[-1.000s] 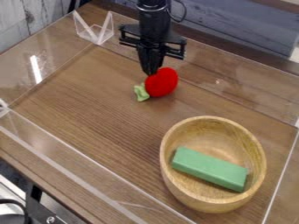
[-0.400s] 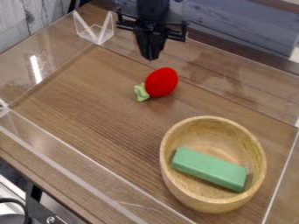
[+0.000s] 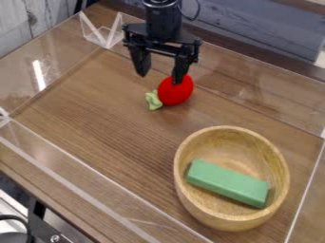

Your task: Move the red object to the left side of the table

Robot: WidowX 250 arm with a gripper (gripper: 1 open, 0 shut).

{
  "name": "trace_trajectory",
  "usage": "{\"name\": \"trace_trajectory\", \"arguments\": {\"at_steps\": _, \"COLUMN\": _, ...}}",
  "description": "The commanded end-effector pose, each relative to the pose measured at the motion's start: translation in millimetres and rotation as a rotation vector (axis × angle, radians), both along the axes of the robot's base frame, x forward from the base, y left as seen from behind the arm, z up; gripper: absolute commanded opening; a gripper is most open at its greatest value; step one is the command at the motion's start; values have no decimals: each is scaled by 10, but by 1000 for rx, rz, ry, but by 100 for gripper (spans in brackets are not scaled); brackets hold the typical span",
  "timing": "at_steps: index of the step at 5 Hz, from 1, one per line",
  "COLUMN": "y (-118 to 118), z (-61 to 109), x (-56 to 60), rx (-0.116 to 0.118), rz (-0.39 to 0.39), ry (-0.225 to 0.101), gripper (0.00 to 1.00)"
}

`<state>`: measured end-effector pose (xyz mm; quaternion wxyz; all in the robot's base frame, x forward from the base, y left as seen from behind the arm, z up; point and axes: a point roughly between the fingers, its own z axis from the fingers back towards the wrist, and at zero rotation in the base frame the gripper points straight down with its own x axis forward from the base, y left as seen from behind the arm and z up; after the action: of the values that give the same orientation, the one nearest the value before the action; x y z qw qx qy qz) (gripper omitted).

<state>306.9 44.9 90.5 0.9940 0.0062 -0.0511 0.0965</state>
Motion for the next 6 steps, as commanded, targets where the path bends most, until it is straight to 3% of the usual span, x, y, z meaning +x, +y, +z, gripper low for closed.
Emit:
{"name": "trace_trajectory", "arguments": {"at_steps": 1, "y": 72, "z": 114, "x": -51, "rx": 8, "rz": 17, "ry": -28, "gripper": 100}}
{"name": "trace_trajectory", "arguments": {"at_steps": 3, "y": 30, "z": -45, "x": 232, "rx": -2, "rz": -136, "ry": 7, "gripper": 100}}
{"name": "trace_trajectory", "arguments": {"at_steps": 4, "y": 36, "z": -176, "x": 195, "rx": -7, "rz": -86, "ry": 25, "gripper": 100}}
{"name": "trace_trajectory", "arguments": {"at_steps": 5, "y": -38, "z": -37, "x": 272, "rx": -9, "rz": -46, "ry": 24, "gripper": 0}}
{"name": "trace_trajectory", "arguments": {"at_steps": 6, "y": -73, "z": 153, "x": 345, "rx": -14, "rz": 3, "ry": 14, "gripper": 0}}
